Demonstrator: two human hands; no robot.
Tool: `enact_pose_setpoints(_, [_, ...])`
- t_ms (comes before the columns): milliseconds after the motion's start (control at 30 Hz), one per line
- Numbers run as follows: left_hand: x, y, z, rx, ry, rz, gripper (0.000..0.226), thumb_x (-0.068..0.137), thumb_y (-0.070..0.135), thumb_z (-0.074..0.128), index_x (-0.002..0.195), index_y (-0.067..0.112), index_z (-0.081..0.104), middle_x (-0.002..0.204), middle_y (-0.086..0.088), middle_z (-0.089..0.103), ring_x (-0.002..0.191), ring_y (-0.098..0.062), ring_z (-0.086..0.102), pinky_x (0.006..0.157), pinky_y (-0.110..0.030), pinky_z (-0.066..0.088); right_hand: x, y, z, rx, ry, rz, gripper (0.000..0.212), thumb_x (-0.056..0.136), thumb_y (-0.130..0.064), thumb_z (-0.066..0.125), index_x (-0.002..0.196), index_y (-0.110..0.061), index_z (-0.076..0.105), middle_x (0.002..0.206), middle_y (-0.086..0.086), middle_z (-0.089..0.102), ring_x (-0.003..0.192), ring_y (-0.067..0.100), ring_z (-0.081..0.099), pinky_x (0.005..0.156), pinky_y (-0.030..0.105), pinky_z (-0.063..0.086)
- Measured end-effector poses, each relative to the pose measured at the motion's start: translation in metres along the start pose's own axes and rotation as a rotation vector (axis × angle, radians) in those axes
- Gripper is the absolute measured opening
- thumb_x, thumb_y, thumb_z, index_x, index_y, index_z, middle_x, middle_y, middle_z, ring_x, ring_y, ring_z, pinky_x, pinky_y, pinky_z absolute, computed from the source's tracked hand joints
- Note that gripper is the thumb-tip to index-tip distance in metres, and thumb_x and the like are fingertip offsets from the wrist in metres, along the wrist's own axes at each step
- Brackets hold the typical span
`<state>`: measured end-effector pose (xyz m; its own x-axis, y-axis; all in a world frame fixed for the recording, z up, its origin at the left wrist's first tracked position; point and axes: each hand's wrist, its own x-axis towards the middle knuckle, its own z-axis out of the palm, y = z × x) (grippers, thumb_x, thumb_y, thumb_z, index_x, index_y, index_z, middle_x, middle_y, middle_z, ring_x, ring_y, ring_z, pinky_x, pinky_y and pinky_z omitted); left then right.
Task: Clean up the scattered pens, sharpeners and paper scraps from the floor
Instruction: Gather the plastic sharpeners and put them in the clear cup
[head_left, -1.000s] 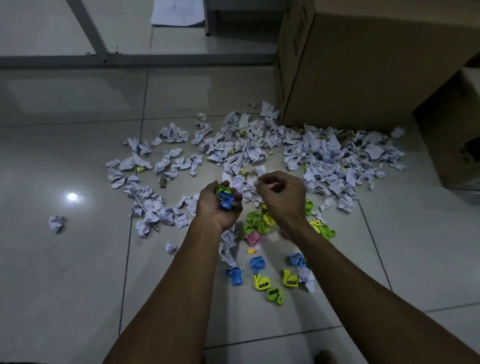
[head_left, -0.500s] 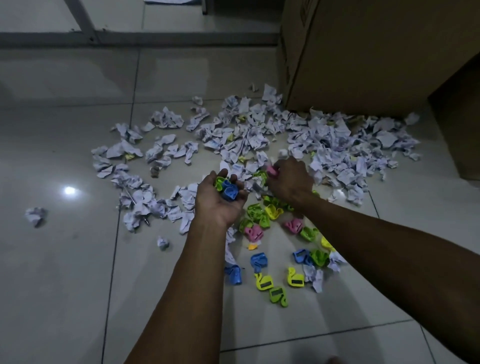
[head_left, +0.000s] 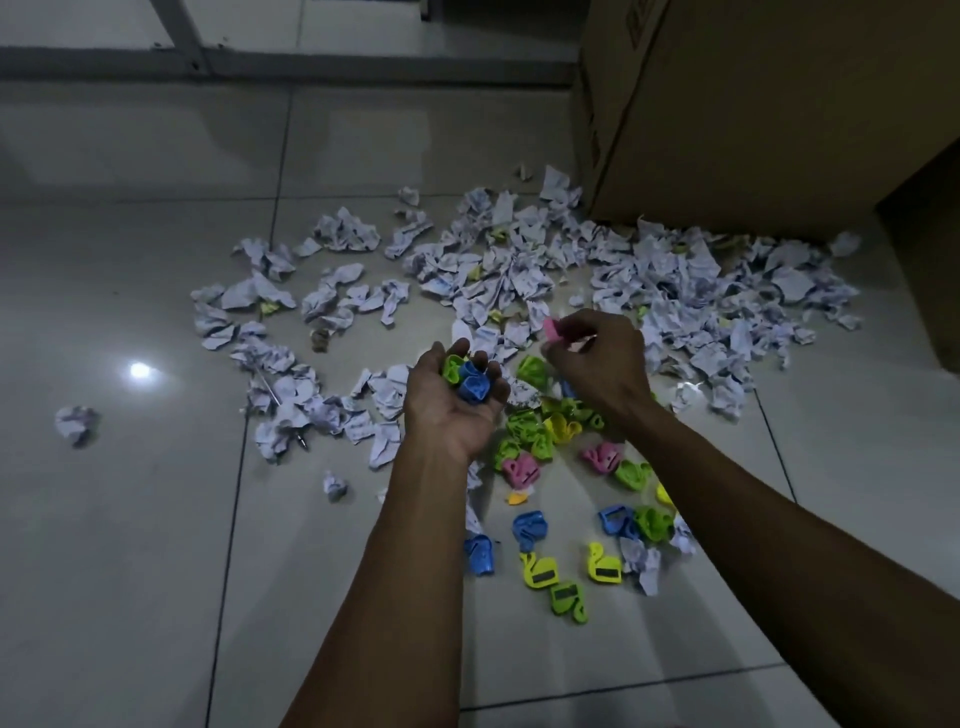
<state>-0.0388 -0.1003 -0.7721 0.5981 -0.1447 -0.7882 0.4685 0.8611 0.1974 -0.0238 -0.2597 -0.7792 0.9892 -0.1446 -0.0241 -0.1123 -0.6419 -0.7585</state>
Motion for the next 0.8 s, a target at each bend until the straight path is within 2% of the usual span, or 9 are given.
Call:
enact_pose_setpoints(167, [0.000,-0.003,0.005,-0.035,-0.061,-0.070,0.031,0.096,0.038,0.048,0.106,0.012,0.060,0.105,-0.020,0.064,0.094,-0.032,0.062,0.078,-0.042,0.053,-0.023,-0.037,-0.005,0.106,-0.354,-0.260,0.024,0.072,-0.017,0.083,0.094,-0.015,0.073,0.088,-0.006,0.070,0.077,0.001,0.062,0.063,0.009,0.043])
enact_pose_setpoints(233, [-0.001,-0.003,0.005,-0.004,-0.114,-0.065,0.034,0.092,0.040,0.052,0.106,0.010,0.063,0.108,-0.020,0.065,0.102,-0.035,0.061,0.096,-0.046,0.048,-0.029,-0.041,-0.004,0.064,-0.408,-0.320,0.030,0.070,-0.017,0.084,0.097,-0.016,0.073,0.091,-0.006,0.070,0.081,0.002,0.062,0.068,0.009,0.043])
enact_pose_setpoints(300, [-0.003,-0.003,0.003,-0.009,-0.166,-0.074,0.034,0.089,0.038,0.056,0.104,0.009,0.064,0.111,-0.020,0.065,0.105,-0.035,0.060,0.103,-0.046,0.043,-0.032,-0.042,-0.007,0.092,-0.401,-0.332,0.037,0.068,-0.018,0.086,0.102,-0.016,0.073,0.097,-0.005,0.070,0.085,0.000,0.061,0.069,0.008,0.042])
enact_pose_setpoints(367, [-0.006,-0.003,-0.001,-0.049,-0.193,-0.085,0.032,0.088,0.034,0.057,0.107,0.008,0.063,0.114,-0.022,0.064,0.103,-0.035,0.061,0.097,-0.043,0.047,-0.031,-0.040,-0.013,0.174,-0.294,-0.300,0.037,0.069,-0.019,0.086,0.103,-0.017,0.074,0.099,-0.007,0.071,0.086,0.000,0.062,0.067,0.008,0.043])
enact_pose_setpoints(433, [-0.006,-0.003,-0.005,-0.083,-0.181,-0.077,0.028,0.089,0.031,0.055,0.105,0.009,0.063,0.105,-0.020,0.064,0.093,-0.032,0.061,0.083,-0.038,0.051,-0.027,-0.032,-0.016,0.212,-0.092,-0.235,0.023,0.076,-0.020,0.081,0.098,-0.019,0.074,0.095,-0.010,0.071,0.083,0.003,0.063,0.064,0.012,0.046])
enact_pose_setpoints(500, [-0.006,-0.001,-0.010,-0.121,-0.168,-0.053,0.025,0.089,0.029,0.052,0.100,0.009,0.063,0.095,-0.017,0.061,0.088,-0.030,0.057,0.076,-0.035,0.048,-0.019,-0.018,-0.012,0.108,0.044,-0.125,0.014,0.081,-0.017,0.075,0.095,-0.017,0.074,0.091,-0.007,0.070,0.078,0.008,0.064,0.067,0.022,0.051])
enact_pose_setpoints(567, [-0.007,0.001,-0.014,-0.159,-0.160,-0.032,0.024,0.090,0.026,0.050,0.096,0.007,0.063,0.094,-0.016,0.058,0.087,-0.029,0.056,0.076,-0.035,0.047,-0.010,-0.003,-0.004,-0.108,0.002,-0.024,0.020,0.082,-0.016,0.070,0.101,-0.018,0.073,0.099,-0.001,0.071,0.086,0.015,0.065,0.076,0.032,0.055])
enact_pose_setpoints(700, [-0.010,0.005,-0.018,-0.190,-0.162,-0.008,0.026,0.092,0.025,0.045,0.094,0.008,0.064,0.093,-0.015,0.058,0.085,-0.028,0.056,0.076,-0.036,0.047,-0.001,0.004,0.016,-0.453,-0.286,-0.036,0.047,0.078,-0.012,0.064,0.123,-0.028,0.062,0.122,0.009,0.059,0.119,0.029,0.049,0.083,0.038,0.048])
enact_pose_setpoints(800, [-0.011,0.009,-0.019,-0.180,-0.160,0.008,0.026,0.094,0.026,0.044,0.093,0.008,0.064,0.092,-0.014,0.058,0.084,-0.028,0.056,0.076,-0.036,0.046,0.002,0.003,0.025,-0.541,-0.321,-0.047,0.050,0.081,-0.020,0.067,0.129,-0.028,0.057,0.124,0.011,0.055,0.121,0.034,0.045,0.084,0.037,0.045])
